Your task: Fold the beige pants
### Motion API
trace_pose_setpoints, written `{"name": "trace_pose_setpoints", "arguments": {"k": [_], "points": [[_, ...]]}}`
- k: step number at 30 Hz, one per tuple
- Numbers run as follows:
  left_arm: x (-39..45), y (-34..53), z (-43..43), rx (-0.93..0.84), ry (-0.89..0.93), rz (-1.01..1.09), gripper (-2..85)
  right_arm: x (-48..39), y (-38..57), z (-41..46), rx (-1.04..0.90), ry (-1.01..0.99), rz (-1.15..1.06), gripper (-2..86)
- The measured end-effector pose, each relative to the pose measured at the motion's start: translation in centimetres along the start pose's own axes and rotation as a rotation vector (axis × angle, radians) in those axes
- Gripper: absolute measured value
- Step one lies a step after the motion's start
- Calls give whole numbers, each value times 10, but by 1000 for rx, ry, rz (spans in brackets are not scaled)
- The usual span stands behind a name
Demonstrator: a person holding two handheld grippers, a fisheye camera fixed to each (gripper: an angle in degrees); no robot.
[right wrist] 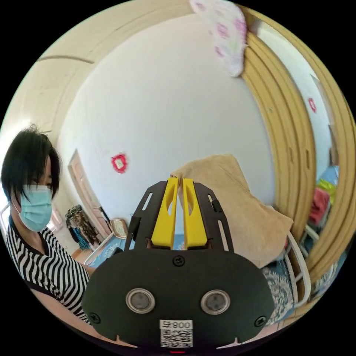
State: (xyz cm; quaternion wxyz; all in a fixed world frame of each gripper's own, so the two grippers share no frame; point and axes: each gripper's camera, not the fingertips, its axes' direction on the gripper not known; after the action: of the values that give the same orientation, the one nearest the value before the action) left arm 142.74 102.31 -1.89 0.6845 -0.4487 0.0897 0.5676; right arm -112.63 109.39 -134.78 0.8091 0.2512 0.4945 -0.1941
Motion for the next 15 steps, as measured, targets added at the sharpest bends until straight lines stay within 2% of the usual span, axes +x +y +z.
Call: {"name": "trace_pose_setpoints", "arguments": {"k": [5, 9, 13, 15], "points": [[95, 48, -58, 38, -236, 295, 113, -120, -58, 27, 5, -124, -149, 18], [153, 90, -74, 7, -427, 485, 129, -201, -71, 56, -23, -253, -167, 19], [193, 154, -111, 63, -662, 525, 72, -250, -64, 88, -87, -384, -130, 19], [204, 186, -138, 104, -674, 489, 41, -277, -54, 112, -139, -447, -105, 19]]}}
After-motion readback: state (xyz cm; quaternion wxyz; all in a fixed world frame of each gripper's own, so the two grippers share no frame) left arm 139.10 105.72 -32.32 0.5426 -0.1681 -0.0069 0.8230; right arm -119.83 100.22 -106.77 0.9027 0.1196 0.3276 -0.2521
